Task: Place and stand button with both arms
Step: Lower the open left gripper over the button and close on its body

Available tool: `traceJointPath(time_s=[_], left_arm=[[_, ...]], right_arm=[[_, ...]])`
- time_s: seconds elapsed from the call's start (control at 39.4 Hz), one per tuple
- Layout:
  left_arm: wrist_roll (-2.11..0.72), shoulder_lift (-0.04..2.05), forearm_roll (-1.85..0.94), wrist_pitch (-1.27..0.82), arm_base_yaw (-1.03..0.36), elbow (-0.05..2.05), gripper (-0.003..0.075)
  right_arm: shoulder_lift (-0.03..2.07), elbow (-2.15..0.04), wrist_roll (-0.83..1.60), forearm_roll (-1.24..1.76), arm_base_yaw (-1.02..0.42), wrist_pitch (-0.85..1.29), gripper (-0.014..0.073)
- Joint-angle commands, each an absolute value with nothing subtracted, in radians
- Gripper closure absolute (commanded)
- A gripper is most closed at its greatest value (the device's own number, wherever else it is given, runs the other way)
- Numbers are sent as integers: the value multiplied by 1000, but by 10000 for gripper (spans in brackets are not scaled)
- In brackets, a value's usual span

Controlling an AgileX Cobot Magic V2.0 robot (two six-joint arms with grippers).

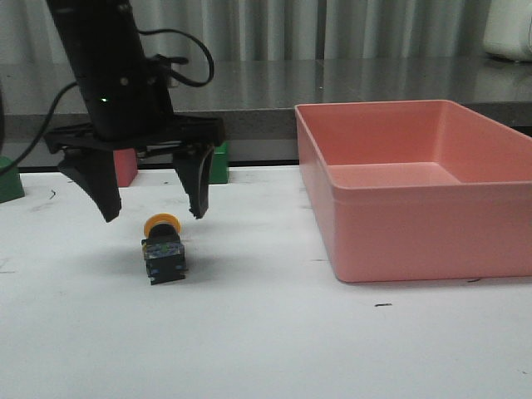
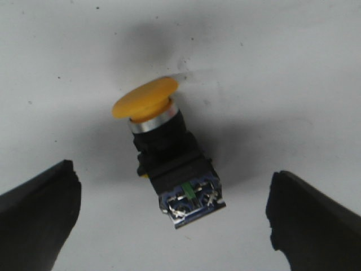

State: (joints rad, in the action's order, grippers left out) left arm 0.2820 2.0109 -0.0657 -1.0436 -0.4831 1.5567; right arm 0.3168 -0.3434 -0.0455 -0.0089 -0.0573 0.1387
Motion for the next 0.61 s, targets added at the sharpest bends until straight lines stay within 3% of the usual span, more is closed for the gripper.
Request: traceJointPath(time_s=[0.0,0.58], left_arm=[[305,2014,-58,-1092,-474,1645,80],[306,2151,-129,-1195,-431,1793,91]], right_arm=[[323,-369,-37,-21,-59,54,655],[323,-369,-37,-21,-59,54,655]])
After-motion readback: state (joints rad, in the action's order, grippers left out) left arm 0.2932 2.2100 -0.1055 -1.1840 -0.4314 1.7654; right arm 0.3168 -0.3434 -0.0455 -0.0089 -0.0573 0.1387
